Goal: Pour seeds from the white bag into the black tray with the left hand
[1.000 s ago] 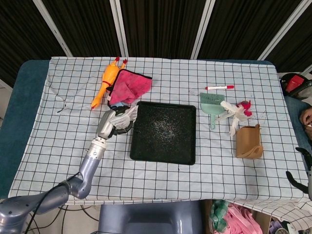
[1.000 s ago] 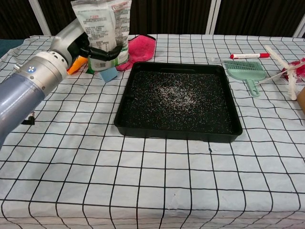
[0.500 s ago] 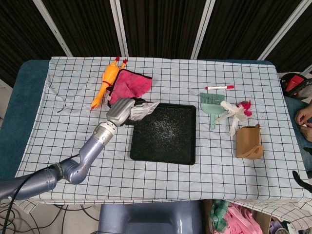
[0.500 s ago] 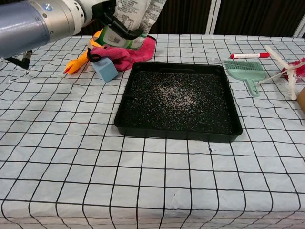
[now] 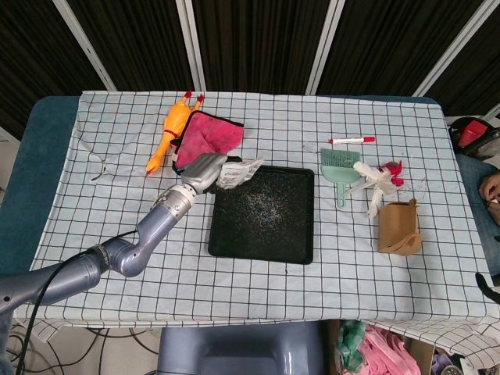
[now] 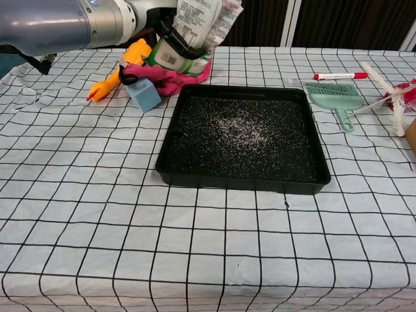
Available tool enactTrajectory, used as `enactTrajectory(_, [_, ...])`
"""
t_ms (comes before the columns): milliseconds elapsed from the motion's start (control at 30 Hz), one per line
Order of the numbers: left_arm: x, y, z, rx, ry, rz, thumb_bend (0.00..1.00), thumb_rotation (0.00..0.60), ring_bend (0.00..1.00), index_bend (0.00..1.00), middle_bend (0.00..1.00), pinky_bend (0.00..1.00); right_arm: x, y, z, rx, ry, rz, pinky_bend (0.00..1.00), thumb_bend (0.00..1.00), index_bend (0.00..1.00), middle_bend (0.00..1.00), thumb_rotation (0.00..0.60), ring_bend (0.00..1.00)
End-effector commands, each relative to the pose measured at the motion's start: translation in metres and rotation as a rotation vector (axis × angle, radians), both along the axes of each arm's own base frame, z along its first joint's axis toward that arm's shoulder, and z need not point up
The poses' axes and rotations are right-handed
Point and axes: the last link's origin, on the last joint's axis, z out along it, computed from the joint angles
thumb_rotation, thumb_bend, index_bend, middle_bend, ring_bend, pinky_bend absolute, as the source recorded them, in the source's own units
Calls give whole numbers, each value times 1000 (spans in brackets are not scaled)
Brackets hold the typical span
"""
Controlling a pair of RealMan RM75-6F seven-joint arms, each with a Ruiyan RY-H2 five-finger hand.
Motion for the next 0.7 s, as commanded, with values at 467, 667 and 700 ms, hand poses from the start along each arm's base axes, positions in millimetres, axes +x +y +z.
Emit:
enactTrajectory(467, [11, 2, -1, -91, 247, -69, 691, 600, 407, 543, 547, 529, -3, 0, 2, -6, -13, -11, 305, 191, 247, 39, 600, 146])
enactTrajectory(667, [10, 3, 0, -109, 339, -78, 698, 600, 407, 545, 547, 529, -3, 0, 3, -9, -11, -13, 305, 191, 247, 39, 600, 147])
enactTrajectory(700, [11, 3, 0, -113, 372, -87, 699, 600, 407, 547, 548, 529, -3, 0, 3, -8, -11, -15, 305, 191, 247, 39, 600, 147])
